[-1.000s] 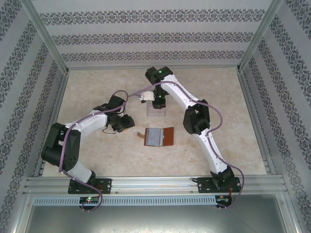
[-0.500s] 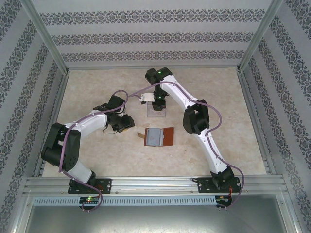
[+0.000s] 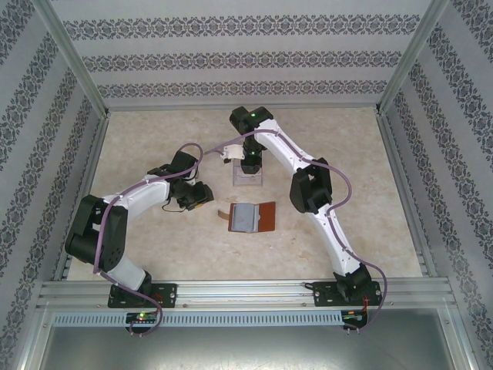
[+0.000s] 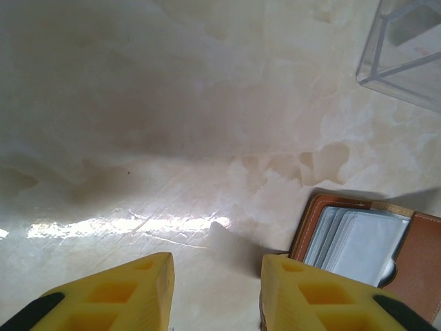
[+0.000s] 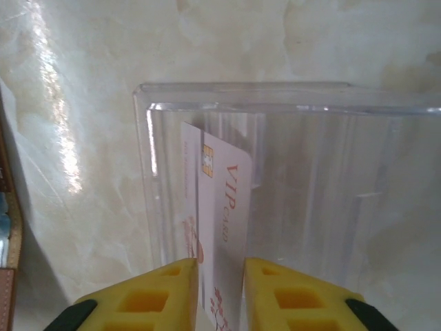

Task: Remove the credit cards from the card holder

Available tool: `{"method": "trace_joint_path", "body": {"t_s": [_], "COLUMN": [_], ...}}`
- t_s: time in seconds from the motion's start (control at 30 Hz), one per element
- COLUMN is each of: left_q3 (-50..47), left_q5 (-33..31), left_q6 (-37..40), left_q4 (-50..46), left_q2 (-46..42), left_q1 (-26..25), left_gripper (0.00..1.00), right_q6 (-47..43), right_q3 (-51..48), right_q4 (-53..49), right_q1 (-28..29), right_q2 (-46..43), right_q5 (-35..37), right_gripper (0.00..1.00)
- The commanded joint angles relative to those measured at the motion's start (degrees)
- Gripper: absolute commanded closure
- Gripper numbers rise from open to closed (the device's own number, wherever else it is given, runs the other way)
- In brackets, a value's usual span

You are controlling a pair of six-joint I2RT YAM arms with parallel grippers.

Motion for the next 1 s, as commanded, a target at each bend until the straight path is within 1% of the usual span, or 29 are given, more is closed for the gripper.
{"method": "trace_joint_path", "body": {"t_s": [0.0,0.2,0.47,0.73,0.97], "left_q3": [1.1,0.9,0.8,0.8,0.7], "left_q5": [-0.1,0.0,-0.1,0.0,-0.2], "left_q6": [0.7,0.4,0.5,0.4,0.3], "left_q4": [-1.1,-0.8,-1.0,-0.8,-0.8], "left_q2": [-0.9,-0.8,-0.9,-0.9,-1.0], "left_q1": [0.7,0.7,0.6,0.7,0.6], "left_gripper": [0.62,0.62,0.62,0.62,0.62], "right_q6": [-0.5,-0.9,-0.8,-0.5,0.0], "right_q3": [1.6,1.6,1.0,-2.1,-3.9], "right_q4": [1.0,2.6,5.6,6.3,7.3], "right_q1": [-0.7,-0.8,-0.7,-0.2,-0.1], "right_q2": [-3.2,-3.5,-1.7,-1.1,-1.2], "right_q5": [2.1,2.4,4.4,2.4,2.7], "right_gripper": [0.73,0.69,0.65,0.65,0.64]}}
